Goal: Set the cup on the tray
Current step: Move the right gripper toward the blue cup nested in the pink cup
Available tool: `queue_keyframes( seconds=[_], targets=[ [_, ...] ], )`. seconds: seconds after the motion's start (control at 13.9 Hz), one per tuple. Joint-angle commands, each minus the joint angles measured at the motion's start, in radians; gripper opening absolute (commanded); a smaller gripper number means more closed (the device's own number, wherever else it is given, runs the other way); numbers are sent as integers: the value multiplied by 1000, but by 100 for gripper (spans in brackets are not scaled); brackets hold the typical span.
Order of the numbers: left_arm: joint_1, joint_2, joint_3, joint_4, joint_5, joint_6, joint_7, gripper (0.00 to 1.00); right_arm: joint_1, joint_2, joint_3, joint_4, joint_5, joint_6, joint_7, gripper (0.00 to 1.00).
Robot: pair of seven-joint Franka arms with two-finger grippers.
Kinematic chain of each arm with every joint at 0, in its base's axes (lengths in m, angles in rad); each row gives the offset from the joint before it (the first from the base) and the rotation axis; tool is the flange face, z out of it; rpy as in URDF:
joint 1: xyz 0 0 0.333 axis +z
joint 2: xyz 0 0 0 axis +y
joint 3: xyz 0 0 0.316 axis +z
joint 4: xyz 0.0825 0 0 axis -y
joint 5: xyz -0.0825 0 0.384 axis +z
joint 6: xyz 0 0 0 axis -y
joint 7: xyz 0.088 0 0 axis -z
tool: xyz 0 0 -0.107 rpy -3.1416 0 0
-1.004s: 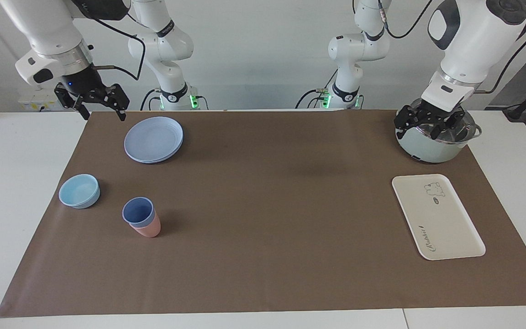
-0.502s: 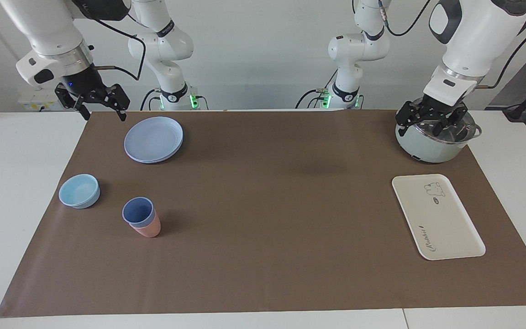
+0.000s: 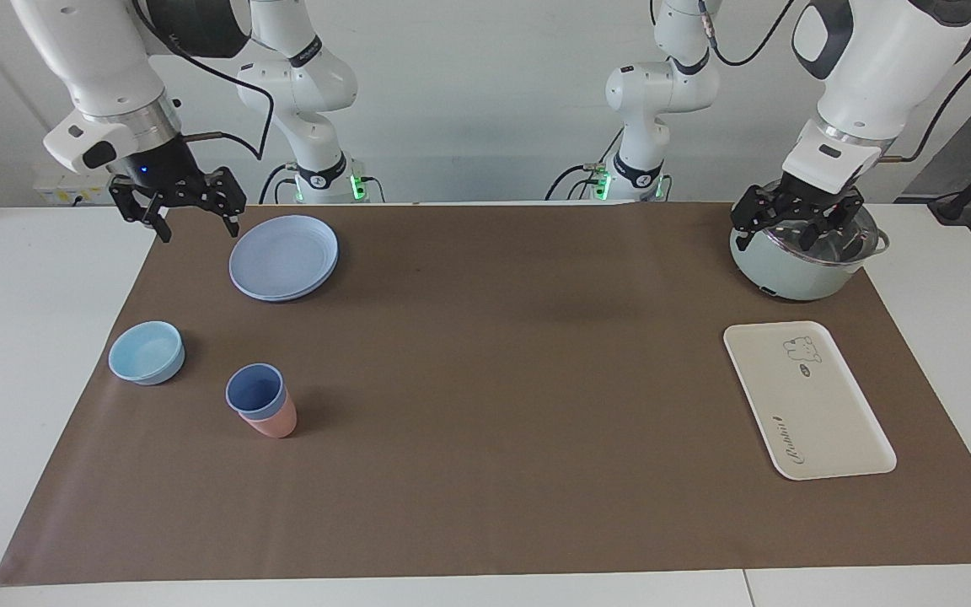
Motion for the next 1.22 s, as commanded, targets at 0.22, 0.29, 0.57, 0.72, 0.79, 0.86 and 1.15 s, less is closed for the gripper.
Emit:
queue_keyframes(
  seconds=[0.22,0.29,0.57,0.72,0.79,0.86,1.15],
  targets=[
    [3,-21,3,-24,-12,10,11,100,-108,-51,2,-234,226,317,-455,100],
    [5,-21,3,-24,-12,10,10,100,-135,-42,1,-251,295,343,-562,100],
    [5,-21,3,-24,-12,10,11,100,-218,43,1,-265,512,410,-929,100],
    [5,-21,3,-24,-12,10,13,100,-237,99,2,-265,635,440,-1084,100],
    [5,-21,5,-24,-12,10,13,100,-247,130,2,-265,695,453,-1164,100],
    [5,-21,5,-24,-12,10,11,100,-252,158,1,-264,755,457,-1221,100],
    [6,-21,3,-24,-12,7,11,100,-260,243,2,-262,925,480,-1428,100]
  ],
)
